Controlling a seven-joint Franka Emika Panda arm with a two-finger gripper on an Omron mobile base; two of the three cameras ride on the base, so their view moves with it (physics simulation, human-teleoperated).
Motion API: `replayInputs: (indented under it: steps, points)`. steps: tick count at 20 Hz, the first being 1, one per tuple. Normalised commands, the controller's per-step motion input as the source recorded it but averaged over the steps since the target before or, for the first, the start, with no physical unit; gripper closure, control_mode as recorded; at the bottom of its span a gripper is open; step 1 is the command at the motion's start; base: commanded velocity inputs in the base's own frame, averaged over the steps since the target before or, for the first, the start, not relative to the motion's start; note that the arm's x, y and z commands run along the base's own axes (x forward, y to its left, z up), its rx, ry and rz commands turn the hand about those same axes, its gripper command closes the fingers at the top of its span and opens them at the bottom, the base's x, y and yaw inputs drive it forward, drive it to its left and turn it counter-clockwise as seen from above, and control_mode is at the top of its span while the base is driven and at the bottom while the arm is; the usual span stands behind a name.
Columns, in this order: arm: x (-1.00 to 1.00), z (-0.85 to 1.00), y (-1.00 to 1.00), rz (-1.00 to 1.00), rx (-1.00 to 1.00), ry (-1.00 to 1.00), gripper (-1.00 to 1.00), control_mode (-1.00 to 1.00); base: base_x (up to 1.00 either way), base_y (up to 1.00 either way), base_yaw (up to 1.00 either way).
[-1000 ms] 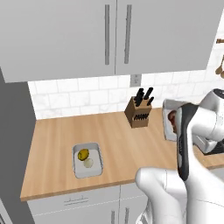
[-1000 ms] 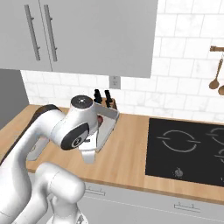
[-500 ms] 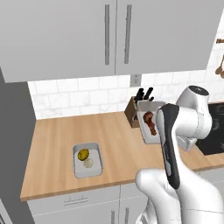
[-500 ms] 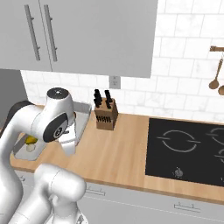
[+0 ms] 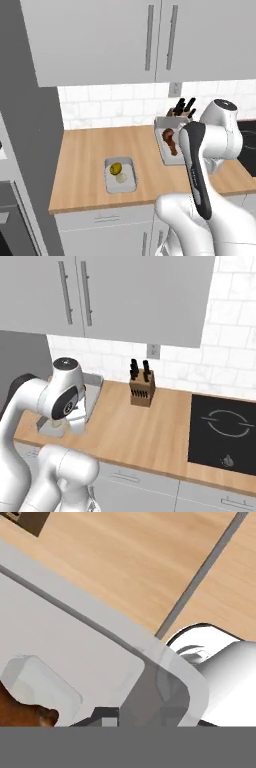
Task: Take the meat container that has the chicken drumstick and place it on the second highest rack of the freezer. Then take the vegetable container that has the garlic and lemon and place it on the highest rack of the freezer.
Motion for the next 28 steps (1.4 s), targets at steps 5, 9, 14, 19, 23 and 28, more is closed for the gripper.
replayInputs:
  steps: [5, 9, 14, 19, 23, 28]
  points:
    - [0.00, 0.00, 0.00, 0.00, 0.00, 0.00, 1.00, 1.00, -0.54, 0.59, 0.32]
    - [0.00, 0.00, 0.00, 0.00, 0.00, 0.00, 1.00, 1.00, -0.75, 0.69, 0.34]
    - [0.00, 0.00, 0.00, 0.00, 0.00, 0.00, 1.00, 1.00, -0.41, 0.97, 0.43]
    - [0.00, 0.00, 0.00, 0.00, 0.00, 0.00, 1.00, 1.00, 0.00, 1.00, 0.47]
    - [0.00, 0.00, 0.00, 0.00, 0.00, 0.00, 1.00, 1.00, 0.00, 1.00, 0.47]
    - [0.00, 0.00, 0.00, 0.00, 0.00, 0.00, 1.00, 1.00, 0.24, 1.00, 0.41]
